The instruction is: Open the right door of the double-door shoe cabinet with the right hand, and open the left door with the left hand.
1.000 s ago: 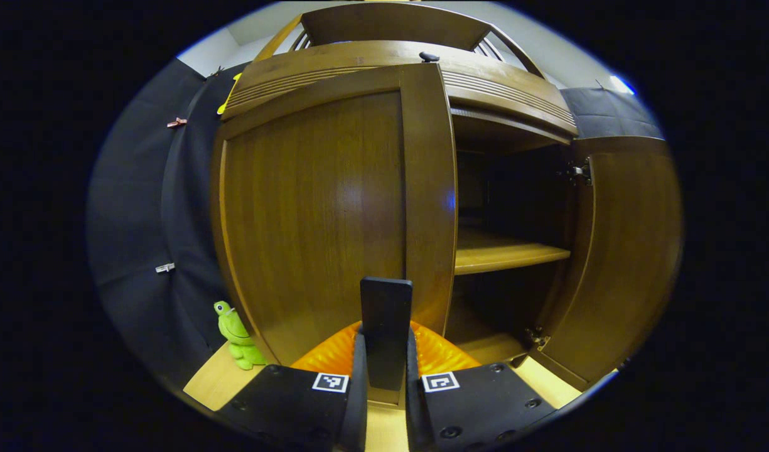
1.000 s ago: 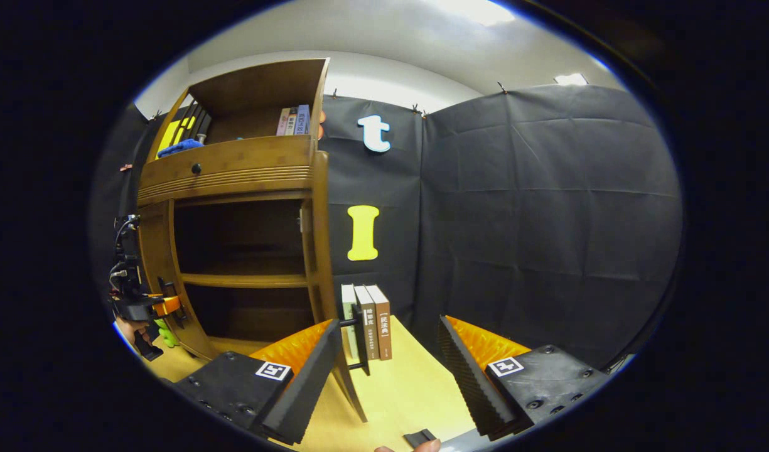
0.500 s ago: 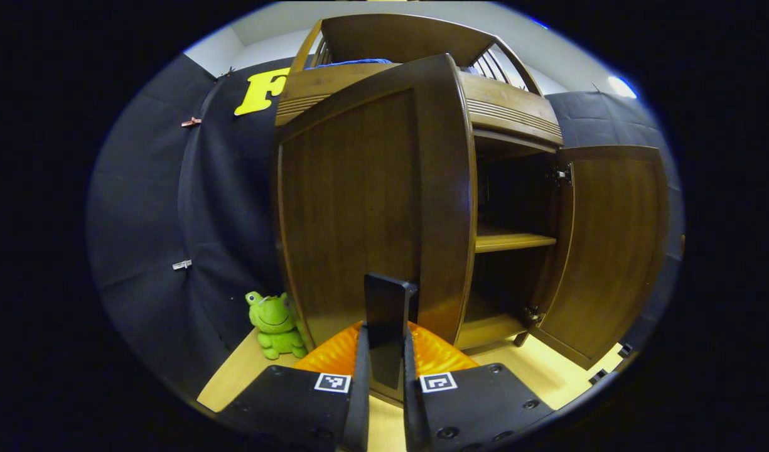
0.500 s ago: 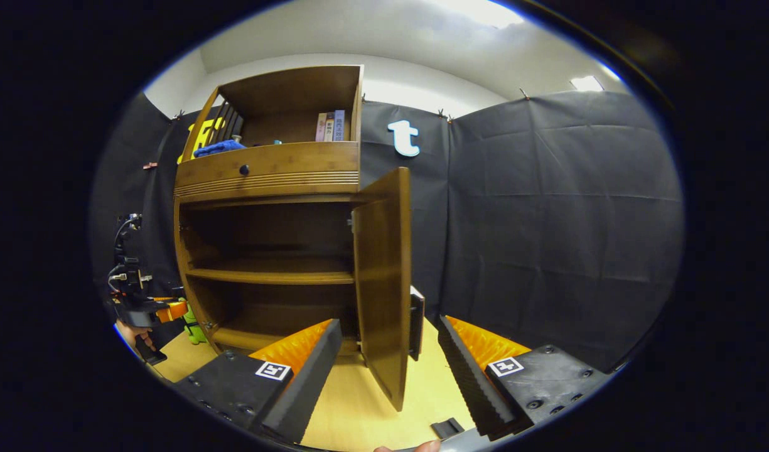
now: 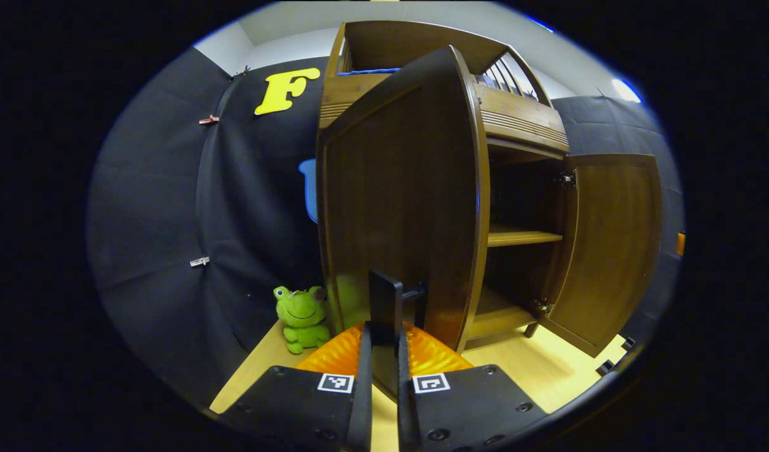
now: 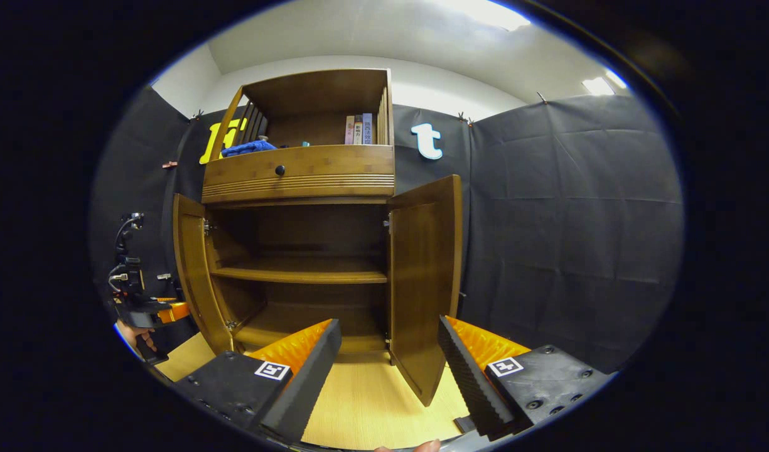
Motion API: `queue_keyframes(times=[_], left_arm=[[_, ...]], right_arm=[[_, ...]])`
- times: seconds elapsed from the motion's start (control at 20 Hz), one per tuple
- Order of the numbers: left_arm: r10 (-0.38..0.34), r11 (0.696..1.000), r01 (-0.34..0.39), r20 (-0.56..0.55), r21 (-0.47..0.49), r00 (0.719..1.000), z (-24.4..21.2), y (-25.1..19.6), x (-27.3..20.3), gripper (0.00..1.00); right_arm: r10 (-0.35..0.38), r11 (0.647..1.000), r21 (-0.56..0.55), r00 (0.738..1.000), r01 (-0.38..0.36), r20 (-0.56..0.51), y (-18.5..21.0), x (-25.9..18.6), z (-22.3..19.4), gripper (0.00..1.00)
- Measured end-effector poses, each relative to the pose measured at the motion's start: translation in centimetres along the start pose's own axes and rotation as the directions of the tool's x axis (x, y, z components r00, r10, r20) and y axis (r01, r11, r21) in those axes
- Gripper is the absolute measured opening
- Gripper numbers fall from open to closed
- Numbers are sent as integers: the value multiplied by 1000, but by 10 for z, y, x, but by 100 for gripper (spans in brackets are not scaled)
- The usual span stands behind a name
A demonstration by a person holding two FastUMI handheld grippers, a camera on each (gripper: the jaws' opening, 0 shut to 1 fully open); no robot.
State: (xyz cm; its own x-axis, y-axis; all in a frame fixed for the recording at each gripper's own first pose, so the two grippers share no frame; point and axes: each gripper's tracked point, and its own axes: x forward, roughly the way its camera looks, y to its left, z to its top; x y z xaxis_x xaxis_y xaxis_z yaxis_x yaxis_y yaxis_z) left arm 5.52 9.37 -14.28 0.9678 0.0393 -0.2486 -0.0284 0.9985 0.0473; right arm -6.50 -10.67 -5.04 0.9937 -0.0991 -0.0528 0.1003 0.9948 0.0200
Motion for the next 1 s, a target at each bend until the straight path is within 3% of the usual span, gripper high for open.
queue_keyframes(times=[0.75, 0.85, 1.0], left_arm=[[46, 999, -45, 35, -12, 998, -4, 94, -23, 11], [28, 999, -27, 34, -36, 999, -5, 101, -26, 7], [11, 999, -10, 30, -42, 999, -6, 106, -25, 9]], right_arm=[[82, 997, 15, 996, -82, -42, 68, 9, -14, 98], [99, 995, 9, 994, -99, -42, 78, 13, -12, 98], [123, 992, 22, 991, -122, -45, 88, 15, -11, 98]])
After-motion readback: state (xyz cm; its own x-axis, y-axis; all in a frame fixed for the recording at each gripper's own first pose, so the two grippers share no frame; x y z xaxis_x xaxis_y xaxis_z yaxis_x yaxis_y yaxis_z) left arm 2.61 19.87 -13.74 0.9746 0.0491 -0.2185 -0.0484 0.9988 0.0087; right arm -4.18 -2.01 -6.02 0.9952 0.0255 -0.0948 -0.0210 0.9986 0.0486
